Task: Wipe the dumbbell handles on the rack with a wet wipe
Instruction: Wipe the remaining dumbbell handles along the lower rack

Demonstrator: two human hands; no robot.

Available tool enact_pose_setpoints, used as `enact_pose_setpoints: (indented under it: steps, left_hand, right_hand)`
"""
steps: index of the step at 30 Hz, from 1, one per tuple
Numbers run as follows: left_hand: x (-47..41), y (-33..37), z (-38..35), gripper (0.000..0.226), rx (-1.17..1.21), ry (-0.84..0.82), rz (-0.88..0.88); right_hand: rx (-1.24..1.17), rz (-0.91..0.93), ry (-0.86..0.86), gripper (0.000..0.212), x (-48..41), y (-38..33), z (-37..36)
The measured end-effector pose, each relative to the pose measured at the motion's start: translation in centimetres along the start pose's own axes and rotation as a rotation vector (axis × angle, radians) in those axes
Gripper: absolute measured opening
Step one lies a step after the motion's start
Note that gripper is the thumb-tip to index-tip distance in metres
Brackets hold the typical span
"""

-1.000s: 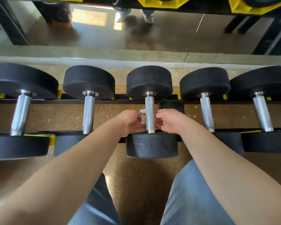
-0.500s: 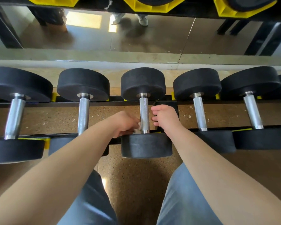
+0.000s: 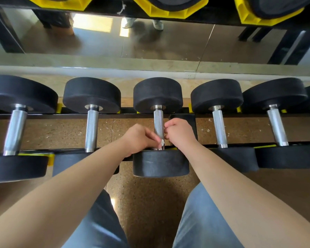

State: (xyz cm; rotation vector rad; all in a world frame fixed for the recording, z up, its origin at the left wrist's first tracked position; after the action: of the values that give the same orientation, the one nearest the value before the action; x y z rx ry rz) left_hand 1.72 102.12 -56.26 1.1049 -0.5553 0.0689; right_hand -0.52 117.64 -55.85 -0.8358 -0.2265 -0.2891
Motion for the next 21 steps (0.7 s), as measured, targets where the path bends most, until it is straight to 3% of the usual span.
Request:
enact_pose_setpoints:
  steps: [4,7,9,12,15,18,21]
  left_hand:
    - [-1.1,1.9,1.9,0.007,0.158,0.254,-0.119]
    - [-1.4,3.5,3.1,0.008,0.039,0.339,-0.197]
    - [-1.0,3.6,2.7,0.006,-0.081,0.275,-0.25]
    - [0.2,2.7,0.6,0.008,-0.278,-0.005,-0.299]
    - [0.3,1.8,0.2,0.024,-0.233,-0.124,-0.228]
    - [0.0,1.7,0.4,0.033,-0.129,-0.088,-0.224]
    - [-0.4,2.8,1.3,0.026,-0.193,0.143,-0.314]
  right_hand:
    - [-0.004,0.007,0.007,0.023,-0.3,0.3,-0.1]
    - [-0.031,-0.011,0.018,0.029,-0.4,0.5,-0.2]
    - [-0.042,-0.013,0.021,0.028,-0.4,0.5,-0.2]
    - [-0.033,-0.011,0.015,0.028,-0.3,0.3,-0.1]
    - [-0.031,-0.029,0.028,0.032,-0.2,0.2,0.0]
    - [-0.043,-0.035,0.028,0.031,-0.3,0.4,0.0]
    - [-0.036,-0.03,0.027,0.025,-0.3,0.5,0.2]
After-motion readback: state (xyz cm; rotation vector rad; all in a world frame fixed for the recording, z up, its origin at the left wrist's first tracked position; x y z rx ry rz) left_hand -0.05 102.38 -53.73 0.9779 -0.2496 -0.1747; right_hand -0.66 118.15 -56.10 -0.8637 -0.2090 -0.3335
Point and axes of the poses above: each hand's wrist, its own x-axis away from the middle knuckle, its own z-axis out of the back of the hand, y = z × x, the point moved 7 cm from there along -x, towards the middle knuckle, and after that the axes turned 3 degrees about x, right-handed, at the moved point
